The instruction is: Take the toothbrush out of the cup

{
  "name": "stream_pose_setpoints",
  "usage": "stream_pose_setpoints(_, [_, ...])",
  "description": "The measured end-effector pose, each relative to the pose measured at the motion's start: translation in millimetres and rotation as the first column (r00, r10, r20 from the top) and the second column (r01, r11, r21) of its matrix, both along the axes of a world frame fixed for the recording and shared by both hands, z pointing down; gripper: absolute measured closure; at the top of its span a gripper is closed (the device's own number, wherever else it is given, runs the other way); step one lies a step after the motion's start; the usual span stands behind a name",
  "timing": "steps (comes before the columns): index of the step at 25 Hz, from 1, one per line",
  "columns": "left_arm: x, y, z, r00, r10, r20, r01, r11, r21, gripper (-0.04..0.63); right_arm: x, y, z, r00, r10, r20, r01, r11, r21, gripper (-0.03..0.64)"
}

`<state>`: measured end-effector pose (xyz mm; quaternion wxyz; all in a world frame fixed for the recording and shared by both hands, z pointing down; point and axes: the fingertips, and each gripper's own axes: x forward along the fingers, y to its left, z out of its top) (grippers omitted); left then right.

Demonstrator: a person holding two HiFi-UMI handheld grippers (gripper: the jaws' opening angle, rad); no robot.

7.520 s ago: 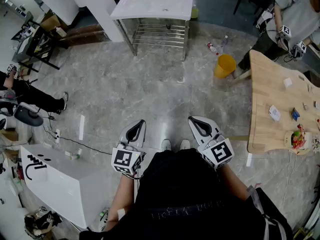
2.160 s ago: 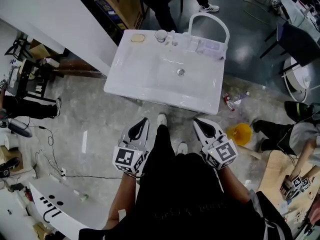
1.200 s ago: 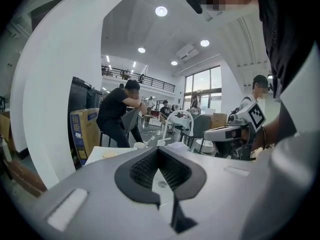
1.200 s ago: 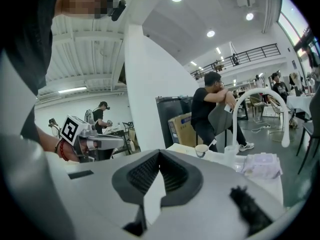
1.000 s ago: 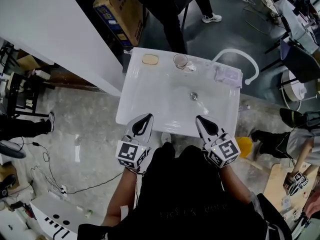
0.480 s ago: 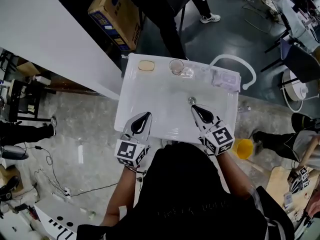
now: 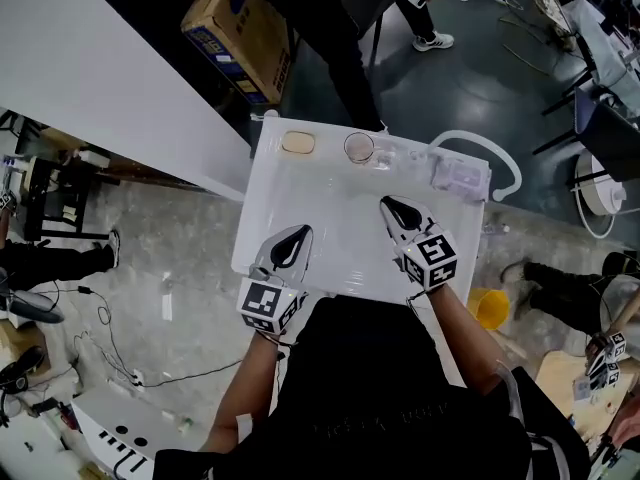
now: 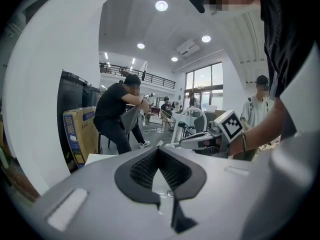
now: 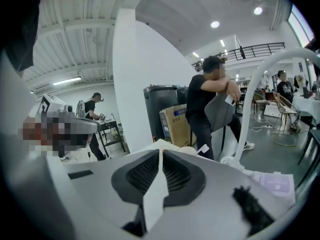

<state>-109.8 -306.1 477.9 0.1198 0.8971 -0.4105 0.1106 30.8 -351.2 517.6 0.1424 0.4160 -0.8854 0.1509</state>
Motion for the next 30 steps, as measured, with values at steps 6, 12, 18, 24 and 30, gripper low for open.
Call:
stream_pose_setpoints(6, [14,-16,5,1.000,0.030,0.009,-0.030,0.999,-0.015,0.586,7,-46,27,0.998,0.043,-0.052,-0.042,0.999,0.006,0.603])
stream_pose_setpoints(12, [13,-16,12,0.999,0.032,0.021,-0.031,0.999,-0.029,0.586,6,-71,57,0.996,0.061,-0.063,-0.063,0.998,-0.025,0.601])
stream_pose_setpoints(18, [12,-20,18,0.999,0.038,0.016,-0.037,0.998,-0.046,0.586,5,-89,83,0.994,0.081,-0.078,-0.086,0.994,-0.061,0.543])
stream_pose_setpoints(24, [17,-22,21,0.998,0.060,0.022,-0.059,0.997,-0.056,0.586,8,-106,101,0.991,0.105,-0.082,-0.112,0.989,-0.092,0.517])
stream_pose_setpoints(30, [12,-18,29,0.998,0.059,0.039,-0.055,0.995,-0.080,0.586,13,-123,111,0.987,0.149,-0.064,-0.156,0.982,-0.108,0.508])
